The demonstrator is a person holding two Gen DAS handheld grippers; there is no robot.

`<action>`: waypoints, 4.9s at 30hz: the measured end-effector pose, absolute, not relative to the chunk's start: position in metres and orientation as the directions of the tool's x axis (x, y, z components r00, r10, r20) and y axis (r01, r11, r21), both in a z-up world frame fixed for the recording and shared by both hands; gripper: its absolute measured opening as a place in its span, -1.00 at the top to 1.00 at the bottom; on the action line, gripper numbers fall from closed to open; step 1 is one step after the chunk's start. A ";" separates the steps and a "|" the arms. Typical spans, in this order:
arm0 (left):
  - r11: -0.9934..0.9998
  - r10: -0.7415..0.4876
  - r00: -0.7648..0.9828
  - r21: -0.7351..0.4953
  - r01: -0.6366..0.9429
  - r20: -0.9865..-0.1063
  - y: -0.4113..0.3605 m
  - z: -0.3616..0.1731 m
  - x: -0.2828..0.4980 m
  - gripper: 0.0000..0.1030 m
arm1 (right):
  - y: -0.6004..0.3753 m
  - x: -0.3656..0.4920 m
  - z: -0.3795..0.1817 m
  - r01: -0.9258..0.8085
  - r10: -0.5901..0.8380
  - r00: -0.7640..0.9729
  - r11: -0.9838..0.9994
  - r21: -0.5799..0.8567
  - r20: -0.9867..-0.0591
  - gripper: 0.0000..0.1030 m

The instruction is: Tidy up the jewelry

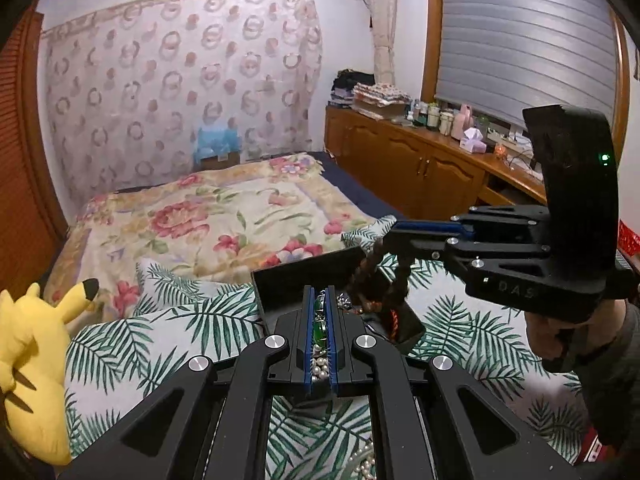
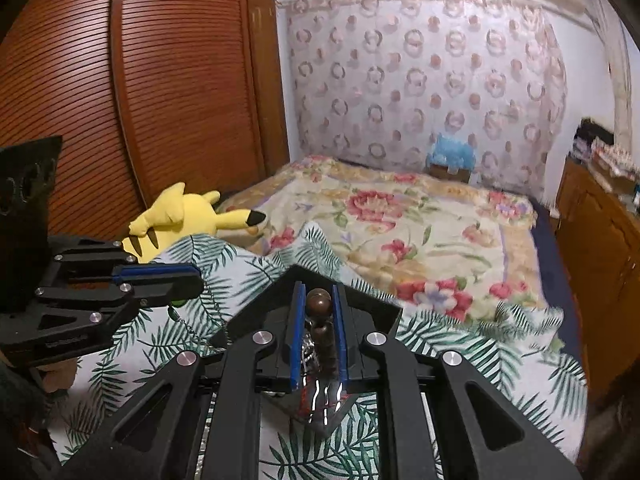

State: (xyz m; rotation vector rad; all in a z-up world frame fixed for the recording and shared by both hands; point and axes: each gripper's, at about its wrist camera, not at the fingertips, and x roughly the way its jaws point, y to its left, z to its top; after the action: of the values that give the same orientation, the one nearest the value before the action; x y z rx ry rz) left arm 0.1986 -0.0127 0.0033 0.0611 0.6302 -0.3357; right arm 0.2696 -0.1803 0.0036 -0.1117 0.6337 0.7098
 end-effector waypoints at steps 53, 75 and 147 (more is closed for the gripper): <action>0.960 -0.196 0.622 -0.019 0.280 -0.758 -0.014 -0.095 0.129 -0.83 | -0.204 0.174 -0.076 -0.601 0.472 0.555 0.797 0.063 -0.685 0.20; 0.944 -0.214 0.593 -0.008 0.331 -0.776 -0.041 -0.106 0.116 -0.83 | -0.208 0.153 -0.093 -0.601 0.454 0.534 0.797 0.058 -0.714 -0.01; 0.961 -0.246 0.656 -0.090 0.262 -0.713 0.017 -0.092 0.112 -0.34 | -0.185 0.197 -0.096 -0.647 0.490 0.438 0.754 0.114 -0.754 0.83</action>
State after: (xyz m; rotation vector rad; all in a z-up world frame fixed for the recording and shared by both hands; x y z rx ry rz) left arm 0.1120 0.0168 -0.0916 0.0211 0.8054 -0.2882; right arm 0.1967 -0.1853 -0.0965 -0.2032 0.8637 0.7129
